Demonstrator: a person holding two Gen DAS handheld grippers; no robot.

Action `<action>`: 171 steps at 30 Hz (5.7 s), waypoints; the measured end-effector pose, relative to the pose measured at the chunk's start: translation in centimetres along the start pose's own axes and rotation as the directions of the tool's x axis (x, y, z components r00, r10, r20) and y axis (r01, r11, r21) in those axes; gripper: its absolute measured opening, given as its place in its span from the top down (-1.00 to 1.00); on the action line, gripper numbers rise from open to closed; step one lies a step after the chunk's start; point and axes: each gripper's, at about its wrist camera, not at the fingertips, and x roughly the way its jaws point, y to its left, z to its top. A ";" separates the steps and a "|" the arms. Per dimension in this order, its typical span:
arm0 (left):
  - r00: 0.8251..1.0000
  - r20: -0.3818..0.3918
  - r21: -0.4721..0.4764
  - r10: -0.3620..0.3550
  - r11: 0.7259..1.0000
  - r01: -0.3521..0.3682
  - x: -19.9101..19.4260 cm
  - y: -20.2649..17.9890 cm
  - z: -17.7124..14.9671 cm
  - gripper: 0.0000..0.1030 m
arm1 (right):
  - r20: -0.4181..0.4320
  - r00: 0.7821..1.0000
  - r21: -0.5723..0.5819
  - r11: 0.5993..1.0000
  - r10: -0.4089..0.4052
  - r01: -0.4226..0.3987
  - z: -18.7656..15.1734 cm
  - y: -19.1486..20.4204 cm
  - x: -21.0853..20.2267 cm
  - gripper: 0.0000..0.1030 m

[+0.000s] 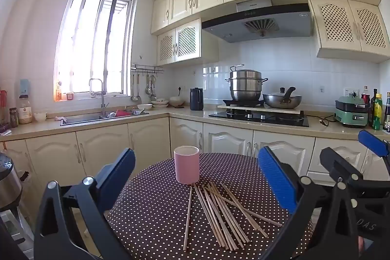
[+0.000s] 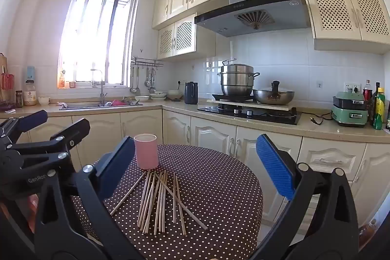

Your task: Organize utensils

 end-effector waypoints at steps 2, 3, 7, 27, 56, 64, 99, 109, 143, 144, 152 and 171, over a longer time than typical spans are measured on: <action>1.000 -0.002 0.002 0.000 1.000 0.000 0.0 0.0 0.0 -0.92 | -0.002 1.000 -0.007 1.000 0.001 -0.001 0.0 0.0 0.0 -0.88; 1.000 -0.001 0.003 0.001 1.000 -0.001 0.0 0.0 0.0 -0.92 | -0.001 1.000 -0.006 1.000 0.001 -0.001 0.0 0.0 0.0 -0.88; 1.000 0.003 -0.001 0.002 1.000 -0.002 0.3 -0.2 -0.5 -0.92 | -0.003 1.000 0.000 1.000 0.002 -0.002 -0.1 -0.1 0.0 -0.88; 1.000 0.006 0.004 0.001 1.000 -0.001 -0.2 0.1 -0.3 -0.92 | -0.003 1.000 0.003 1.000 0.002 -0.002 0.0 -0.2 -0.1 -0.88; 1.000 0.010 0.011 0.007 1.000 -0.007 -0.2 0.0 0.3 -0.92 | -0.003 1.000 0.001 1.000 0.004 -0.004 0.2 -0.2 0.1 -0.88; 1.000 0.007 0.009 0.008 1.000 -0.008 0.0 0.1 0.3 -0.92 | -0.005 1.000 0.002 1.000 0.004 -0.004 0.2 -0.2 0.1 -0.88; 0.993 -0.116 -0.007 -0.010 1.000 0.010 7.8 1.9 -1.8 -0.92 | -0.128 0.990 0.001 0.998 0.066 -0.067 -1.4 0.1 8.5 -0.88; 0.853 -0.500 -0.049 -0.151 0.988 0.146 19.4 4.9 -5.2 -0.92 | -0.353 0.928 -0.031 0.989 0.123 -0.143 -3.4 -0.4 17.1 -0.88; 0.478 -0.870 -0.053 -0.119 0.987 0.149 34.0 4.6 -15.4 0.80 | -0.898 0.334 0.196 0.940 0.286 -0.280 -13.6 3.6 35.7 0.84; 0.480 -0.870 -0.048 -0.114 0.988 0.147 34.1 4.5 -15.4 0.86 | -0.898 0.333 0.198 0.940 0.288 -0.279 -13.7 3.7 35.9 0.85; 0.540 -0.827 -0.097 -0.159 0.985 0.140 33.0 5.0 -13.9 0.89 | -0.880 0.348 0.230 0.931 0.324 -0.284 -12.6 1.7 34.8 0.88; 0.615 -0.759 -0.136 -0.212 0.976 0.169 32.0 5.0 -9.8 0.89 | -0.904 0.311 0.199 0.932 0.294 -0.304 -12.1 1.1 34.8 0.85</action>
